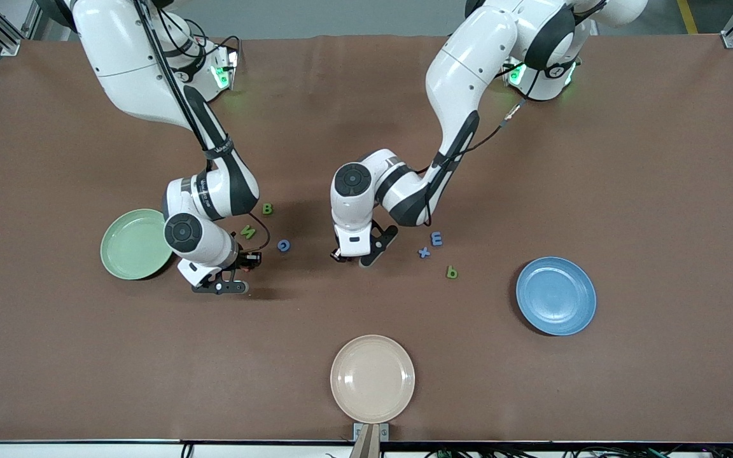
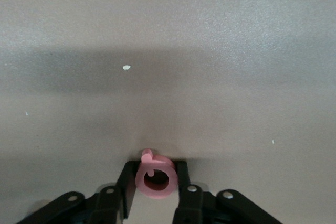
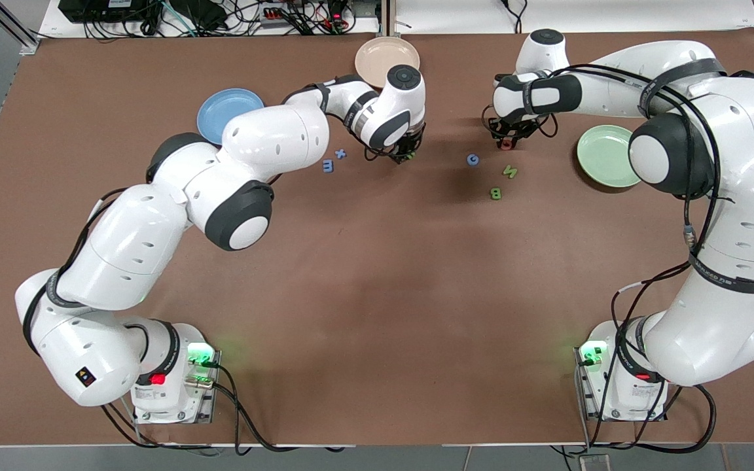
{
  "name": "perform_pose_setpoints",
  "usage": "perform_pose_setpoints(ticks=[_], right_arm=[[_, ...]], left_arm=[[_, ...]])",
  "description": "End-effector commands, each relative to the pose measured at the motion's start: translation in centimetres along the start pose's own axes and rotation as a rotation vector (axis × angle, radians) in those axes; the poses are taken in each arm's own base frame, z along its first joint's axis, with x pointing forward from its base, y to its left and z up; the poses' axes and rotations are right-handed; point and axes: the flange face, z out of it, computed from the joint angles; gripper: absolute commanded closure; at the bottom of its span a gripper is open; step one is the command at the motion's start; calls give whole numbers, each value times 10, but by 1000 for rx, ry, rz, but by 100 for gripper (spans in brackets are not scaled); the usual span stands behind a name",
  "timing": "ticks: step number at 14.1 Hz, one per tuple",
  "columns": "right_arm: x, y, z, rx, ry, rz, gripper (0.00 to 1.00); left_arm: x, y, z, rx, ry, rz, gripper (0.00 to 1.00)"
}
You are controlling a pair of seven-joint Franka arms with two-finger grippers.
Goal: Sort upper and lower case letters into plates
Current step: 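Grasp the pink letter with the right gripper while the left grasps green u, then place the pink letter on the green plate while the left places u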
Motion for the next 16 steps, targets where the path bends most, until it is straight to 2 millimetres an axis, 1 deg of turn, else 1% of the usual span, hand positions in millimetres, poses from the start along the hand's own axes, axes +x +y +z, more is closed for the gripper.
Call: perform_pose_setpoints(ticks=[1, 2, 3, 4, 5, 6, 7, 8, 9, 10, 11, 12, 13, 14, 15, 16], right_arm=[[-4, 2, 10, -8, -18, 4, 80], [-3, 1, 8, -6, -15, 4, 83], [-3, 2, 4, -4, -11, 4, 84], [-1, 4, -5, 2, -1, -1, 85], [-1, 10, -22, 5, -18, -14, 85], [-2, 20, -42, 10, -36, -22, 85], [-5, 32, -69, 20, -49, -36, 85], [-10, 50, -92, 27, -73, -59, 85], [-14, 77, -112, 40, -92, -82, 85], [-19, 105, -124, 52, -100, -102, 85], [-26, 138, -132, 49, -96, -145, 85], [-32, 167, -135, 27, -93, -173, 85], [-37, 200, -133, 5, -103, -183, 85], [-42, 223, -129, 0, -111, -190, 85], [-44, 245, -126, 6, -104, -203, 85], [-48, 265, -118, 11, -90, -215, 85]], left_arm=[[3, 0, 9, -1, 32, 9, 100], [10, 2, 4, -2, 43, 7, 100], [18, 6, -7, -13, 57, 3, 100], [25, 10, -19, -24, 62, 2, 100], [34, 15, -40, -45, 69, 18, 100], [56, 18, -49, -50, 94, 15, 100], [77, 20, -68, -49, 113, 13, 100], [104, 20, -83, -36, 128, 33, 100], [124, 21, -96, -32, 132, 65, 100], [143, 16, -103, -6, 134, 104, 100], [166, 9, -112, 13, 136, 135, 100], [189, -2, -120, 35, 133, 191, 99], [213, -14, -126, 52, 132, 247, 99], [241, -29, -133, 72, 125, 292, 99], [274, -47, -138, 94, 118, 327, 99], [298, -63, -140, 110, 110, 365, 99]])
